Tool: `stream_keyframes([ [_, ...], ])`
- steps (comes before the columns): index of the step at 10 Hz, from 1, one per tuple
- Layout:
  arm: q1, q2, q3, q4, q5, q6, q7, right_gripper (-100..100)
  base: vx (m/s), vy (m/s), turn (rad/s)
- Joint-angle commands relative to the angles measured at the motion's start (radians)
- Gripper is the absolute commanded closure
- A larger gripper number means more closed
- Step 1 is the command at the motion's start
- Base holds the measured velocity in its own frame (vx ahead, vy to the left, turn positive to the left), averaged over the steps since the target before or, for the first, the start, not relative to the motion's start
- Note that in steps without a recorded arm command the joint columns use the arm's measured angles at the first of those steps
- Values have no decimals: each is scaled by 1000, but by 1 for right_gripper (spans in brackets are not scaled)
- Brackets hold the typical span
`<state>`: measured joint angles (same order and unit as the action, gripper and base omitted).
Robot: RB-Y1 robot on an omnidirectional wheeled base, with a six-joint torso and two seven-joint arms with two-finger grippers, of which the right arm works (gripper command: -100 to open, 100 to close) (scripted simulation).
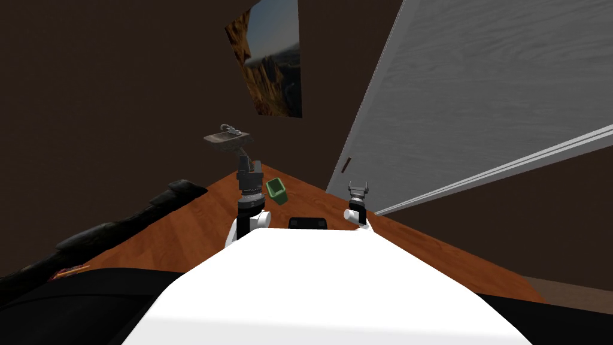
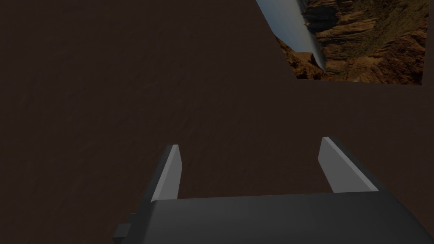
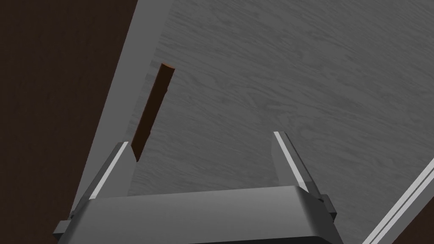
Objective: Pull the door open
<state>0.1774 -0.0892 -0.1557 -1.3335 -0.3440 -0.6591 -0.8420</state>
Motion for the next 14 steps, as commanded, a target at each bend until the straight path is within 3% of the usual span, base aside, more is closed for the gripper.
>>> stream_keyframes([
  [1,-16,2,-5,43,-16,-14,-32,-100,89,-17,62],
  [10,-74,16,-25,239,-98,-70,-186,-100,90,-33,61],
  [13,-102,26,-34,329,-136,-97,-257,-100,136,-56,83],
  [14,-102,26,-34,329,-136,-97,-257,-100,105,-40,44],
])
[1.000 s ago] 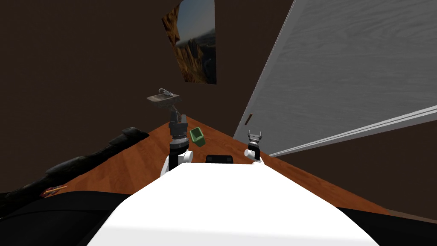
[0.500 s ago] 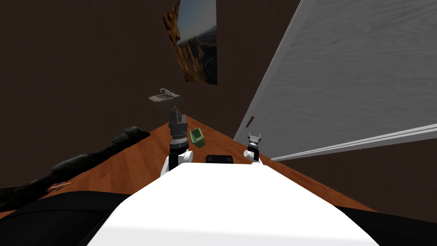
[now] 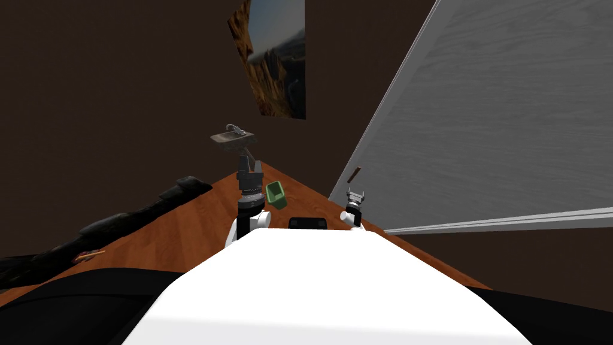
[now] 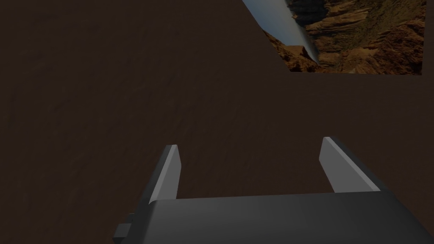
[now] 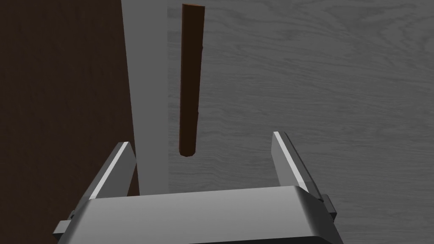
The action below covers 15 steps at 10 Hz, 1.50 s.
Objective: Pull the door open
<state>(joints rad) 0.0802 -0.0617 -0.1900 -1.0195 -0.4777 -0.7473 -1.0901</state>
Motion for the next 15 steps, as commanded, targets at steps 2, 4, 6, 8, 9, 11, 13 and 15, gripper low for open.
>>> stream_keyframes([
  [2,-17,5,-4,59,-20,-21,-42,-100,77,-26,39],
  [4,-29,11,-8,98,-37,-32,-73,-100,119,-51,67],
  [6,-38,17,-11,128,-49,-41,-97,-100,85,-45,46],
  [8,-49,24,-15,165,-64,-52,-126,-100,99,-44,50],
  [9,-46,24,-14,152,-60,-47,-114,-100,46,-21,9],
  [11,-33,-16,-13,168,-63,-51,-158,-100,119,-29,14],
  [13,-19,-54,-11,181,-66,-53,-199,-100,162,-4,17],
  [15,-8,-84,-10,192,-69,-55,-233,-100,146,5,17],
])
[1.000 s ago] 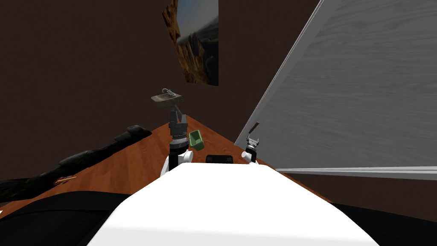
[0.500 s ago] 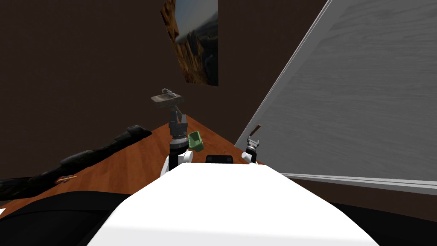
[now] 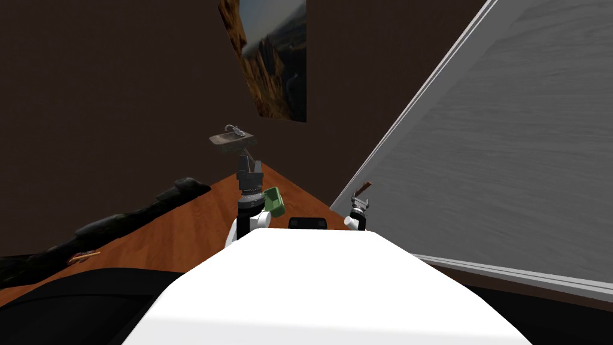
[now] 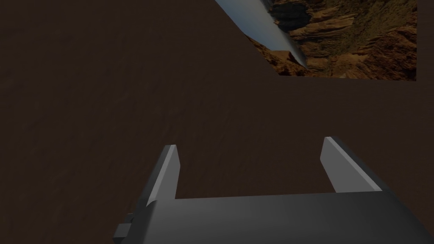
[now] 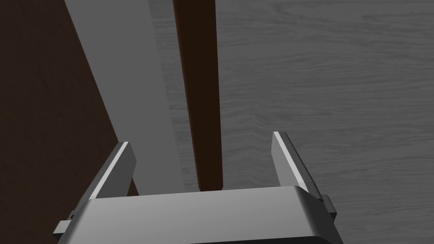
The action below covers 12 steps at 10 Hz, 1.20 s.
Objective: Pull the door open
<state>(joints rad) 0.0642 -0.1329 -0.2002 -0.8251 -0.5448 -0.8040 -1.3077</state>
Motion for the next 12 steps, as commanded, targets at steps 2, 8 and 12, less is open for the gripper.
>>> stream_keyframes([
  [2,19,-41,1,8,-4,-1,-48,-100,150,-8,22],
  [8,45,-74,1,-2,-7,7,-83,100,92,-15,10],
  [12,45,-74,1,-2,-7,7,-83,100,-4,-3,8],
])
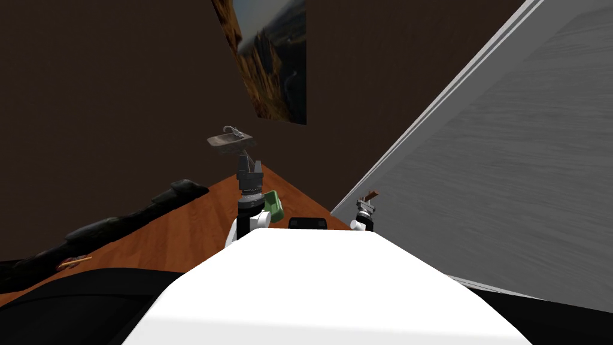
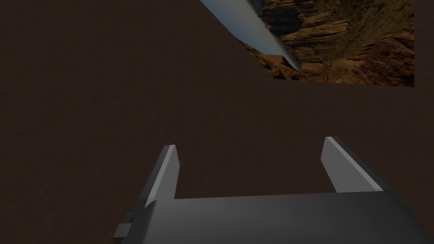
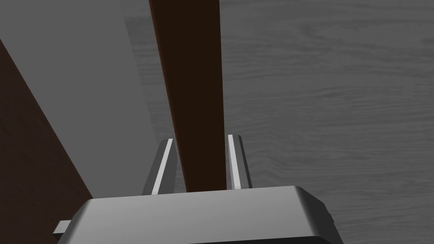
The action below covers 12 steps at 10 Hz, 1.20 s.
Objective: Pull the door open
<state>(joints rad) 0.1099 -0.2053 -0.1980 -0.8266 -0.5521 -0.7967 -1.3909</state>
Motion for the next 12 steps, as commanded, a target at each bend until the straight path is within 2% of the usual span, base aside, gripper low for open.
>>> stream_keyframes([
  [1,3,-2,14,-5,8,1,-8,100,-111,29,37],
  [3,5,-4,29,-10,16,2,-17,100,-193,14,49],
  [8,17,-13,93,-34,51,7,-55,100,-198,9,65],
  [10,21,-16,111,-40,61,8,-66,100,-197,-20,72],
  [11,19,-18,104,-35,58,3,-64,100,-89,1,23],
  [12,27,-24,123,-39,67,3,-79,100,-140,14,72],
])
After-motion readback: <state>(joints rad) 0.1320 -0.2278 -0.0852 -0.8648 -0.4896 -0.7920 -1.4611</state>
